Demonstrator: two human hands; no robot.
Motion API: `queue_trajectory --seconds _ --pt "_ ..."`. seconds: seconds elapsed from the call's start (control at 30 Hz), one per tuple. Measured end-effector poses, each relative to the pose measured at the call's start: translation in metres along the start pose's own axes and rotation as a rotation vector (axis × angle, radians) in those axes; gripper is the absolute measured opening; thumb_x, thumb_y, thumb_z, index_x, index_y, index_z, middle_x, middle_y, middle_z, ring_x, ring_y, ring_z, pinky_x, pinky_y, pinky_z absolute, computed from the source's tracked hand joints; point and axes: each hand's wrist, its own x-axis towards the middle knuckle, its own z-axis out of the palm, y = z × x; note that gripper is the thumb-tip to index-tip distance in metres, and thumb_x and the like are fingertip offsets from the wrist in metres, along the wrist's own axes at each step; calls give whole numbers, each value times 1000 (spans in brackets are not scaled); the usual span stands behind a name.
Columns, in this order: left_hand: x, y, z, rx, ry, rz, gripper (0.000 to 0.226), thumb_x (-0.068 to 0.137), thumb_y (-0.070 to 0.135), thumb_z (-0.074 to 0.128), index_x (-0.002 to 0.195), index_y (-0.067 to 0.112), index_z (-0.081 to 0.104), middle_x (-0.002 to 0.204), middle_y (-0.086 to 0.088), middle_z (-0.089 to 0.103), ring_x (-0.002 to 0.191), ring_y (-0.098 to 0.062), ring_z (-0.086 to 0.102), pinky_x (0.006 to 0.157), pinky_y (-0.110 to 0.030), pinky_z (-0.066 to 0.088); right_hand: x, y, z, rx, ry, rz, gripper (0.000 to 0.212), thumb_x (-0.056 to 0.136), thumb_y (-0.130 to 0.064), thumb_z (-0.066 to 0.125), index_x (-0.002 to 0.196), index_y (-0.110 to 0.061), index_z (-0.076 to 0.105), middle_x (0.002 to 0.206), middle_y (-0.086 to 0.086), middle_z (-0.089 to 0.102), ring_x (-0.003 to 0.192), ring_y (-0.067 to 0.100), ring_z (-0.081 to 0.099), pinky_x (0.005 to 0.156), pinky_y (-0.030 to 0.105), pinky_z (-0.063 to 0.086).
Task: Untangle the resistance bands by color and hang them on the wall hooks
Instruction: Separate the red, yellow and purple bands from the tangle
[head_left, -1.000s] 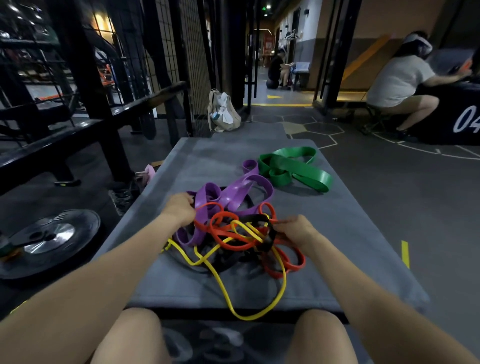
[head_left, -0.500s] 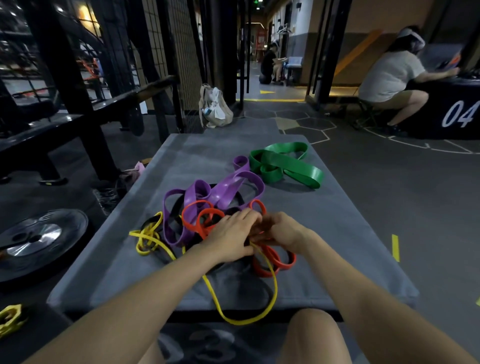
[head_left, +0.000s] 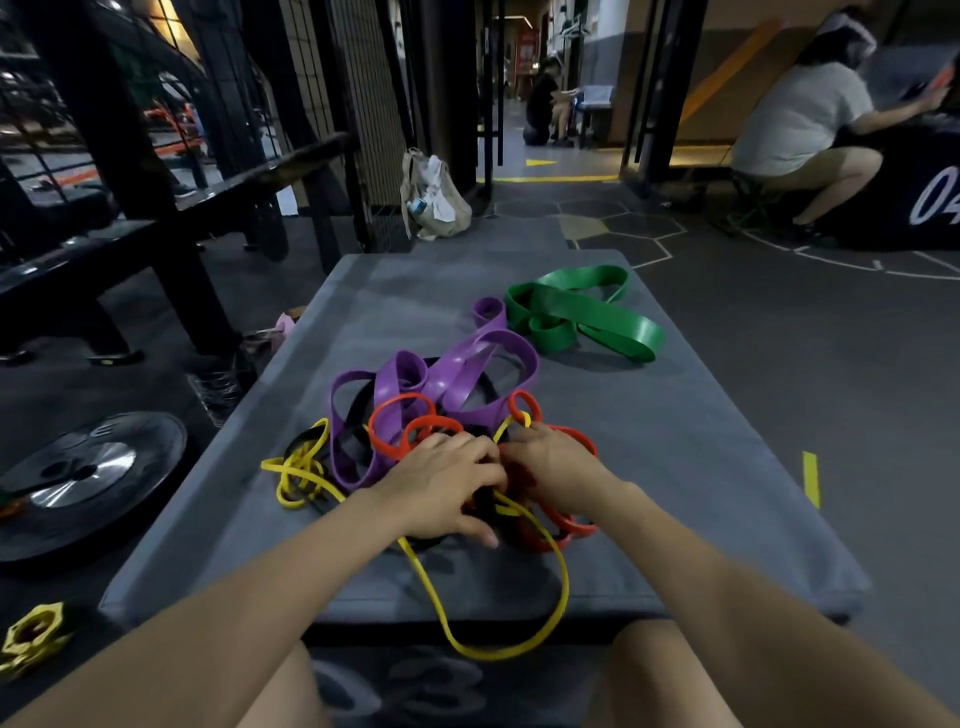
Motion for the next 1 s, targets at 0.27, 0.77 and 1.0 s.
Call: queue_trajectory --seconds 0.27,0.77,1.0 --pt "-7 -12 -29 201 239 -25 42 60 49 77 90 25 60 105 -4 53 95 -24 56 71 -33 48 0 15 -36 361 419 288 8 81 -15 67 87 -10 69 87 7 64 86 25 57 72 30 43" --pt "-10 -56 -50 15 -148 -633 44 85 43 55 124 25 53 131 -8 35 128 -27 31 106 -38 28 -1 15 -41 991 634 609 15 92 2 49 97 7 61 63 2 57 51 -1 56 56 13 47" --pt "42 -9 -45 -790 245 -255 69 66 26 82 127 15 51 116 6 59 108 -6 57 98 -26 43 5 -20 -91 1113 581 201 15 91 6 49 100 3 61 71 -3 63 59 -6 58 64 11 48"
